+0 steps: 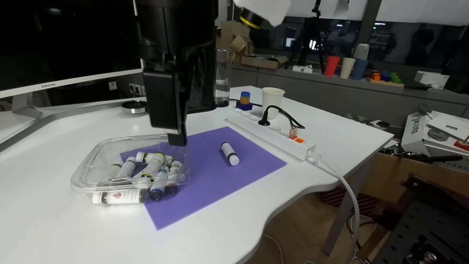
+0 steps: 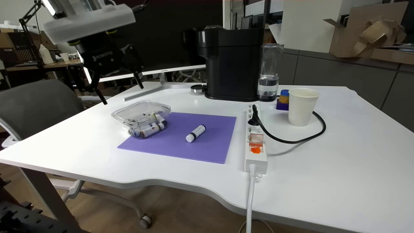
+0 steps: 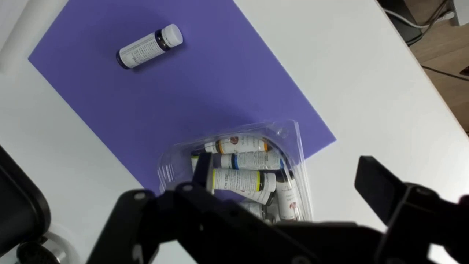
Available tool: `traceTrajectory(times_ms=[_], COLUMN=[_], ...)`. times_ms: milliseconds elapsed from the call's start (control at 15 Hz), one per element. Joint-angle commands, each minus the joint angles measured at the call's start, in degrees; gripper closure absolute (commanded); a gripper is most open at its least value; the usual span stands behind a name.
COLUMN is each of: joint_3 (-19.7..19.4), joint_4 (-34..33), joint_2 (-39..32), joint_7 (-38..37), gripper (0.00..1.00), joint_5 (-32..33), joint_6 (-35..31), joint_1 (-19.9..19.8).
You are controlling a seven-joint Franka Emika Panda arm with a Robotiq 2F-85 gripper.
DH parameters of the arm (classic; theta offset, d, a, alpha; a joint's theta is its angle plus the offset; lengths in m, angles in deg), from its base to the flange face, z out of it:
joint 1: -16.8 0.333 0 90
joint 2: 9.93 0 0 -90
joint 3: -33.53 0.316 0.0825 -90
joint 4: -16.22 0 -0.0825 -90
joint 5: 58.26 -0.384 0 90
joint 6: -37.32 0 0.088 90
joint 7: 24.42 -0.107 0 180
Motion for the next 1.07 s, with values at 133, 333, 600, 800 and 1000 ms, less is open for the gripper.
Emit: traceTrajectory(times_ms=[133, 333, 600, 800, 1000], joint_3=[-0.62, 0.3, 0.24, -0.1, -0.34], joint_4=[-0.23, -0.23, -0.72, -1.47, -2.49], joint_2=[-1.22, -2.07, -4.5, -6.76, -8.67], joint_7=[0.21, -4.58, -13.51, -18.29, -23.35], gripper=[0.0, 0.0, 0.0, 0.0, 0.0], joint_5=[-0.1, 5.86, 17.25, 23.96, 30.01], joint_6=[-0.24, -2.55, -5.34, -5.44, -5.51], joint_1=[0.35, -1.46, -4.06, -5.09, -5.3])
